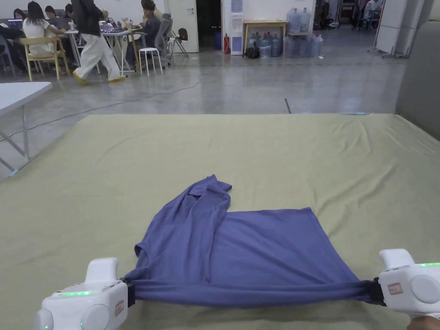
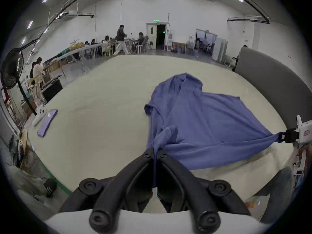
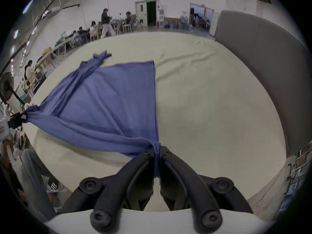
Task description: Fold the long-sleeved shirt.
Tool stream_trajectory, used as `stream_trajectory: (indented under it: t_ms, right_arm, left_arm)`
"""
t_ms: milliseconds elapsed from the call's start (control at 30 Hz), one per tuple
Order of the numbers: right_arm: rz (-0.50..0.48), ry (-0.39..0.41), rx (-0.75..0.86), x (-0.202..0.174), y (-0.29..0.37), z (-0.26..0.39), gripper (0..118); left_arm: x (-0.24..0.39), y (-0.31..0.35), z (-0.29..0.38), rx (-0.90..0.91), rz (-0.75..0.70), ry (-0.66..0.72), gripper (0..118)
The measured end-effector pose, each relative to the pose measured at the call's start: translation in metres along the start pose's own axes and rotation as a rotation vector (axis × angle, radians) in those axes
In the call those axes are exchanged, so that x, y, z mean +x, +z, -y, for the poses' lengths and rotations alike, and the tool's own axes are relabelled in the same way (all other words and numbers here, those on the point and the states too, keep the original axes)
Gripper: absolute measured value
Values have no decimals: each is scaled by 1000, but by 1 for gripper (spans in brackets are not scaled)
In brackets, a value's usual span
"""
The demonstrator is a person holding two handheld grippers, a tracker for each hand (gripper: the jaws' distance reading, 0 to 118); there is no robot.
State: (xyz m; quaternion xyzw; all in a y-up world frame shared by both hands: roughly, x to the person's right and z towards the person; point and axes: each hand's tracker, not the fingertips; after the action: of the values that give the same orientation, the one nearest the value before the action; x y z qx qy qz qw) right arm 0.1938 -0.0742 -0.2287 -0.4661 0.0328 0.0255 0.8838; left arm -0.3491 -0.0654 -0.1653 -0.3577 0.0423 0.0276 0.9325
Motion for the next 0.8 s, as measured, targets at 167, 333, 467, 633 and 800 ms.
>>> stream_trajectory:
  t_ms: [167, 333, 467, 633, 800]
  right_arm:
    - [40, 0, -74, 6, -21, 9, 5]
    - [47, 3, -120, 6, -30, 19, 5]
    - [30, -30, -84, 3, -21, 20, 106]
    - [32, -45, 10, -6, 10, 0, 113]
    - [25, -109, 101, -8, 29, -22, 52]
  left_arm:
    - [-4, 0, 16, -41, 4, 22, 0]
    - [-1, 5, 24, -62, 13, 34, 0]
    - [-5, 1, 19, -79, 47, 69, 110]
    - [3, 13, 2, -33, 55, 44, 118]
    - [5, 18, -24, 19, 78, 62, 40]
